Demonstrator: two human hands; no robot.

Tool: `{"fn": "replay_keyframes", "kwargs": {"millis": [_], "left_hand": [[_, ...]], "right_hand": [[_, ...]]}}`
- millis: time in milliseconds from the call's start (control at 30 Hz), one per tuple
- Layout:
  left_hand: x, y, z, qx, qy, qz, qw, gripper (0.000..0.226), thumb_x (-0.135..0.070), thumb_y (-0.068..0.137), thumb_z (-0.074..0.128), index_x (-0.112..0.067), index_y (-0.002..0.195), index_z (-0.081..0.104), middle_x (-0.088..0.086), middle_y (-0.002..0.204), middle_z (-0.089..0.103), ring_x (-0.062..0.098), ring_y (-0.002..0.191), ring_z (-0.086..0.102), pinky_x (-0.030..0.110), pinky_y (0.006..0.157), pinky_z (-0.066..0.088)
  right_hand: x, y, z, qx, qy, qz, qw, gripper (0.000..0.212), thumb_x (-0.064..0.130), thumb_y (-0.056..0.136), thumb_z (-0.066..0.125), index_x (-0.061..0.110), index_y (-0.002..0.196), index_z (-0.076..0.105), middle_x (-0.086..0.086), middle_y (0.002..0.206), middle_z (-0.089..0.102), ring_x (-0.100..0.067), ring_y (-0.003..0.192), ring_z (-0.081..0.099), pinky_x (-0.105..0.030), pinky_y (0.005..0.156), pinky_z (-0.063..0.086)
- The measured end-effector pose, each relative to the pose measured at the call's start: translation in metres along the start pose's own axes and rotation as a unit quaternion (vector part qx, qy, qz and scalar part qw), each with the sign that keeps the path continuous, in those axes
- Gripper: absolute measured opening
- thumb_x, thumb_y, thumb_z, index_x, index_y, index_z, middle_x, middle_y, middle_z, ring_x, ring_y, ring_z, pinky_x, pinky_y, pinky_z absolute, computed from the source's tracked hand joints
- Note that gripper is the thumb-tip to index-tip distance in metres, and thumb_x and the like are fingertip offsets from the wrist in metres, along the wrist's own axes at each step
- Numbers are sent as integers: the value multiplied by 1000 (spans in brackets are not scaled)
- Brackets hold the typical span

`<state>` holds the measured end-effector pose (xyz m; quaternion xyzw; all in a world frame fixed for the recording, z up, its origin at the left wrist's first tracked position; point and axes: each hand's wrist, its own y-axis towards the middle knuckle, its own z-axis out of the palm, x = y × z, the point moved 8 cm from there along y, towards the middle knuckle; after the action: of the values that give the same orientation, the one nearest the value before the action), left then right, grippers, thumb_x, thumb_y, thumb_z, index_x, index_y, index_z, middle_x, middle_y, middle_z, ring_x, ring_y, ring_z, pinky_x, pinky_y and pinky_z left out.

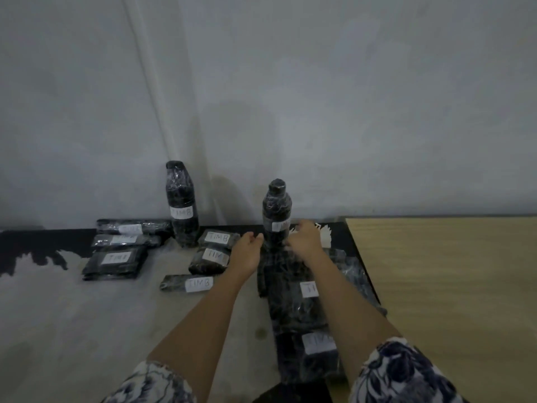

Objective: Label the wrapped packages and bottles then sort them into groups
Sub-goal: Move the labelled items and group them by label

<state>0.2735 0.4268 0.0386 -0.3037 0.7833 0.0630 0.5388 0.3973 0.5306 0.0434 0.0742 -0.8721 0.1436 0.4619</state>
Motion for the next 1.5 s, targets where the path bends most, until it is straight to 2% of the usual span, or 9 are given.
{"fn": "replay_keyframes", "kwargs": {"millis": [133, 267, 500, 567, 700, 767, 900, 1400, 1500], "left_hand": [[10, 46, 29, -12, -104, -28, 994, 72, -67, 85, 34, -16, 132, 53, 9, 137, 51, 27, 124, 48, 44, 109, 35], [33, 88, 56, -20, -204, -53, 977, 96, -86, 55, 45, -22, 124, 61, 7, 129, 59, 25, 119, 54, 44, 108, 38], [-8, 110, 98, 38, -244, -39, 968, 96, -83, 62, 53, -14, 129, 56, 7, 132, 56, 24, 122, 52, 46, 109, 37], [-28, 105, 104, 50, -241, -32, 969, 72, -65, 86, 44, -9, 131, 53, 12, 134, 54, 26, 123, 51, 45, 109, 36], [-60, 87, 108, 44, -260, -35, 964, 48, -33, 102, 28, -2, 133, 47, 15, 134, 51, 30, 125, 47, 36, 105, 39], [-63, 90, 112, 47, -284, -28, 957, 46, -30, 102, 27, -1, 130, 49, 16, 132, 52, 31, 126, 47, 37, 104, 40], [-71, 89, 113, 45, -293, -23, 955, 43, -34, 102, 29, -7, 127, 51, 13, 129, 53, 30, 126, 46, 35, 103, 39], [-66, 69, 104, 57, -172, -15, 983, 54, -42, 101, 28, -11, 145, 31, 8, 150, 33, 23, 137, 32, 31, 109, 28], [-54, 60, 83, 26, 44, -19, 998, 52, -42, 99, 38, -8, 138, 43, 10, 143, 43, 27, 130, 41, 30, 101, 32]], "right_hand": [[6, 32, 8, 34, -3, -38, 999, 50, -1, 78, 61, -4, 127, 48, -21, 122, 58, -35, 112, 56, -35, 79, 46], [5, 52, 7, 56, -30, -75, 995, 31, -3, 79, 59, -2, 110, 59, -22, 109, 65, -29, 92, 60, -29, 67, 42], [-7, 80, -30, -33, -7, -100, 994, 31, 0, 82, 64, -2, 112, 54, -19, 115, 58, -32, 104, 57, -37, 83, 49], [-14, 85, -40, -45, -2, -92, 995, 29, -1, 84, 61, -3, 112, 53, -20, 115, 57, -31, 103, 57, -34, 81, 48], [-28, 90, -55, -46, 3, -88, 995, 28, -1, 84, 62, -4, 111, 56, -19, 112, 62, -29, 101, 59, -7, 60, 38], [-29, 91, -57, -43, 8, -96, 994, 26, -1, 83, 62, -4, 109, 58, -18, 108, 64, -29, 98, 60, -9, 51, 35], [-25, 95, -55, -41, 27, -97, 994, 22, 1, 85, 61, -2, 107, 60, -16, 107, 65, -26, 96, 60, -20, 66, 37], [-29, 78, -59, 7, 40, -73, 997, 42, 4, 87, 61, -2, 126, 46, -19, 118, 58, -32, 113, 54, -34, 84, 46], [-40, 68, -71, -9, -33, -53, 998, 15, 11, 88, 59, 4, 101, 54, -8, 83, 54, -28, 90, 54, -24, 57, 42]]}}
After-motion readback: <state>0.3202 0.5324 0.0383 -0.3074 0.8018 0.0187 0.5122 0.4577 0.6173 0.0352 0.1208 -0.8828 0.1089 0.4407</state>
